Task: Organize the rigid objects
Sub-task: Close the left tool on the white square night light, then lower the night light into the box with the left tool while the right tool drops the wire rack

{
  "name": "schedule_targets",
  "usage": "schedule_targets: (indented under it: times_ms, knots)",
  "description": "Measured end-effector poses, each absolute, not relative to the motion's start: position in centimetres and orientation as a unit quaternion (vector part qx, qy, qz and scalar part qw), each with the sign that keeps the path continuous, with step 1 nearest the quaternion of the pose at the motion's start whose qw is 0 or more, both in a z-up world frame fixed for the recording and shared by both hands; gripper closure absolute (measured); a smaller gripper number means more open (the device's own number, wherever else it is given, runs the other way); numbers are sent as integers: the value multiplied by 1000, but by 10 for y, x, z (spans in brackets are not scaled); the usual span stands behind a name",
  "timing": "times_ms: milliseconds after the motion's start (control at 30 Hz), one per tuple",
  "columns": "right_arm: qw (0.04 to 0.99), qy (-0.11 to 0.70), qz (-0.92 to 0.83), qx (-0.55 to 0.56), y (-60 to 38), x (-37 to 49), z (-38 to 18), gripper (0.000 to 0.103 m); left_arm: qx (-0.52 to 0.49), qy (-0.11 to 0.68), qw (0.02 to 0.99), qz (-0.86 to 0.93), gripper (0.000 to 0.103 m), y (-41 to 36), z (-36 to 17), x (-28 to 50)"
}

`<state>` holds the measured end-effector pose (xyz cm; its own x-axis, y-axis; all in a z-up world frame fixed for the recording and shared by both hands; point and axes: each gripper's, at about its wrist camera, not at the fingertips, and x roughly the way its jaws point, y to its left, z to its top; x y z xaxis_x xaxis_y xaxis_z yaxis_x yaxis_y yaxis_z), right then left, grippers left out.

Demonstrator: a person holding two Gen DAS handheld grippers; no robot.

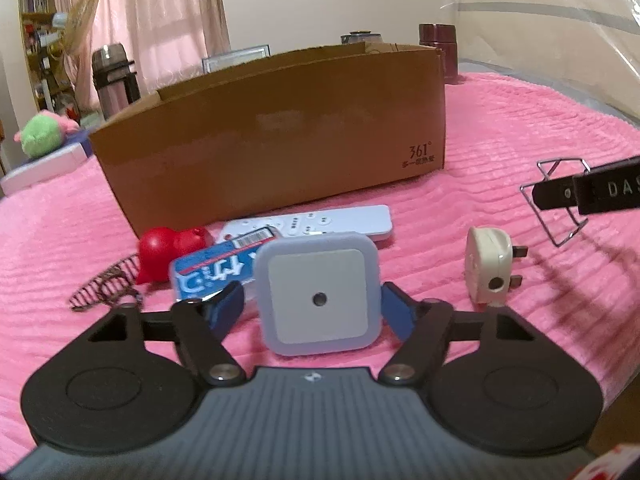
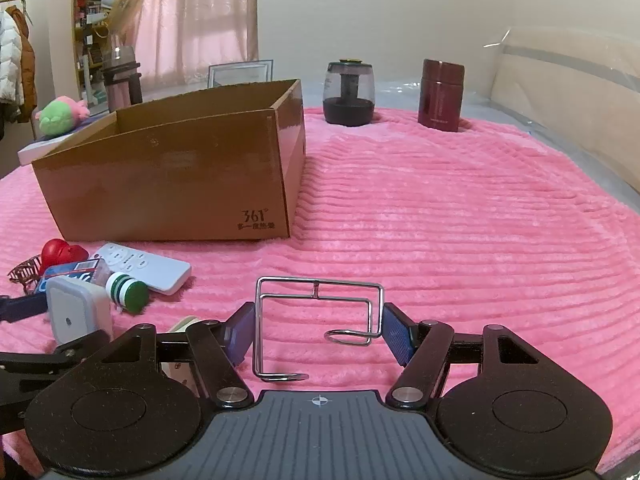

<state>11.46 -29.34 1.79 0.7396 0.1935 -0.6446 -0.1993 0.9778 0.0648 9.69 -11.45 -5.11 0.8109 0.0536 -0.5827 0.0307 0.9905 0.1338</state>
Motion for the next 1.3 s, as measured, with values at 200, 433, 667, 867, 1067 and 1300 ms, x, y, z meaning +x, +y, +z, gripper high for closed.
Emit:
schedule_targets:
  times_ms: [200,433,667,867,1067,1300]
  knots:
    - [932,347,104,-8,-293,112,18,40,68,308,949,4,42,-117,-52,97]
    - [932,344,112,-8,-288,106,22,40,50,318,947,-27,43,-106,-42,92]
    - [936,324,136,-4,-278,103,44,40,41,309,949,-55,43,-89,-15,87]
    - [940,290,179,-5,-260,110,79,40,63,282,954,-82,43,-65,31,96]
    - [939,254,230,-2,-241,141,122,40,68,258,958,-105,43,-33,87,121]
    - [922,255,282,-73,-202,214,157,40,85,264,951,-133,43,-1,137,191]
